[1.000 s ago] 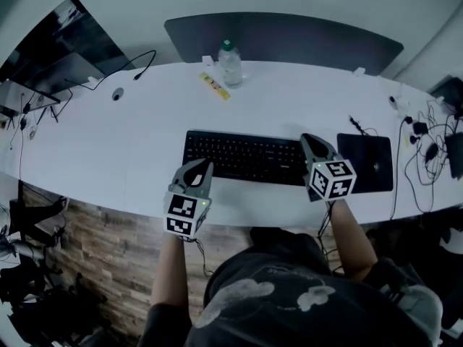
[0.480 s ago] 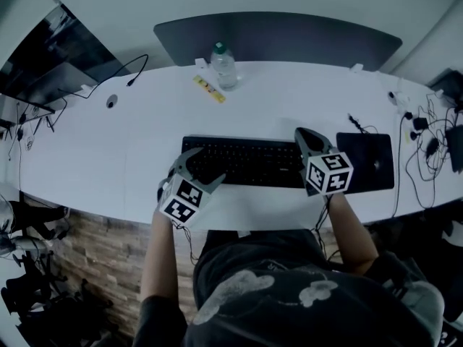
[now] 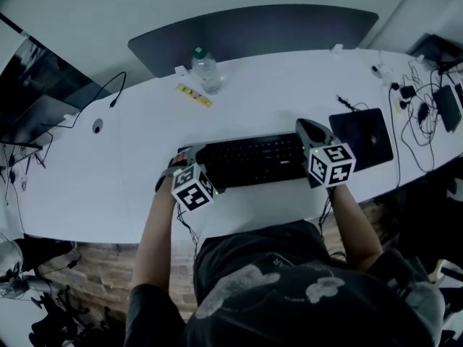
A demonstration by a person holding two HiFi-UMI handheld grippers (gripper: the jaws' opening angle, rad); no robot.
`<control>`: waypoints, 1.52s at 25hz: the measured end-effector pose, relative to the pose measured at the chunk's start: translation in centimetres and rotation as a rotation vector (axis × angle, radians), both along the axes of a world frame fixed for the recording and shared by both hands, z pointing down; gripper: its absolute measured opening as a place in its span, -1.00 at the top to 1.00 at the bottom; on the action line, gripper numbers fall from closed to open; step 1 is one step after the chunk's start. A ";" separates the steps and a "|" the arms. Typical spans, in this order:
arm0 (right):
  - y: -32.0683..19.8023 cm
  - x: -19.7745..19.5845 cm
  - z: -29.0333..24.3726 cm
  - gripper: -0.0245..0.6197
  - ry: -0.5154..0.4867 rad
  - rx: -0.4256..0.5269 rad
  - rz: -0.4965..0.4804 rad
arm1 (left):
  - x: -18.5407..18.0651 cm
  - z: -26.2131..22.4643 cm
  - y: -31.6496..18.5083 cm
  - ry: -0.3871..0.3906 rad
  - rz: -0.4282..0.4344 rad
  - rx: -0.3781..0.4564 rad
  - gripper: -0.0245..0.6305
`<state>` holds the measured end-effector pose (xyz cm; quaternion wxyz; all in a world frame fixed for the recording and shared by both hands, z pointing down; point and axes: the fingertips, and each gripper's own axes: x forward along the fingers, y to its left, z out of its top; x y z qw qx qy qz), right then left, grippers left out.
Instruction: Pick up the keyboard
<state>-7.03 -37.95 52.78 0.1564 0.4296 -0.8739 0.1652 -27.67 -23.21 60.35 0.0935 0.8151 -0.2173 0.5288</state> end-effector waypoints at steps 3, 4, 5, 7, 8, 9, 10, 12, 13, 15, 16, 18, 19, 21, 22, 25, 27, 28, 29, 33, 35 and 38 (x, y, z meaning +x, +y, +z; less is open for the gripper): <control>0.1 -0.1 0.1 0.92 0.021 -0.003 0.021 | -0.9 1.0 -0.5 -0.047 0.059 -0.041 -0.80; 0.2 -0.2 0.2 0.92 0.027 -0.004 0.025 | -1.2 1.4 -0.7 -0.062 0.074 -0.054 -0.82; 0.3 -0.3 0.2 0.92 0.030 -0.006 0.028 | -1.5 1.8 -0.7 -0.076 0.088 -0.069 -0.83; 0.5 -0.4 0.2 0.92 0.035 -0.011 0.038 | -1.8 2.6 -0.6 -0.094 0.111 -0.109 -0.84; 0.5 -0.4 0.2 0.92 0.038 -0.012 0.044 | -1.8 2.8 -0.6 -0.095 0.119 -0.128 -0.85; 0.5 -0.3 0.2 0.92 0.041 -0.013 0.048 | -1.7 3.0 -0.6 -0.094 0.125 -0.145 -0.85; 0.5 -0.3 0.2 0.92 0.044 -0.013 0.052 | -1.7 3.1 -0.6 -0.095 0.131 -0.162 -0.85; 0.4 -0.2 0.2 0.92 0.049 -0.014 0.052 | -1.6 3.4 -0.4 -0.103 0.141 -0.196 -0.86; 0.4 -0.3 0.2 0.92 0.052 -0.014 0.050 | -1.5 3.4 -0.4 -0.108 0.146 -0.209 -0.86; 0.3 -0.3 0.4 0.92 0.057 -0.014 0.043 | -1.1 3.4 -0.9 -0.114 0.160 -0.208 -0.86; 0.2 -0.4 0.4 0.92 0.058 -0.015 0.039 | -0.8 3.3 -1.4 -0.113 0.169 -0.195 -0.86; 0.1 -0.6 0.4 0.92 0.060 -0.020 0.030 | -0.3 3.4 -1.9 -0.119 0.185 -0.191 -0.87; 0.0 -0.6 0.4 0.92 0.062 -0.021 0.025 | -0.3 3.5 -1.9 -0.126 0.192 -0.198 -0.87; -0.3 -0.9 0.6 0.92 0.065 -0.022 0.012 | -0.2 3.6 -2.0 -0.133 0.206 -0.209 -0.87; -0.4 -1.0 0.6 0.92 0.066 -0.024 0.005 | -0.2 3.7 -1.9 -0.136 0.212 -0.220 -0.88; -0.9 -1.5 0.8 0.92 0.064 -0.029 -0.015 | 0.2 5.2 -0.4 -0.194 0.205 -0.356 -0.88; -1.0 -1.8 0.9 0.92 0.069 -0.029 -0.033 | -0.2 6.1 0.4 -0.313 0.193 -0.467 -0.88; -1.0 -1.9 0.8 0.92 0.075 -0.028 -0.044 | -0.6 6.3 0.4 -0.384 0.191 -0.500 -0.88; -0.9 -2.1 0.7 0.92 0.080 -0.025 -0.056 | -1.0 6.3 0.3 -0.441 0.191 -0.517 -0.88; -0.7 -2.1 0.4 0.92 0.090 -0.017 -0.100 | -1.1 6.0 -0.3 -0.442 0.193 -0.488 -0.88; -0.5 -1.9 0.8 0.92 0.104 -0.027 -0.116 | -0.7 6.0 -0.2 -0.394 0.194 -0.465 -0.88; -0.1 -2.4 2.0 0.92 0.149 -0.061 -0.179 | -0.8 5.5 -0.1 -0.383 0.191 -0.442 -0.88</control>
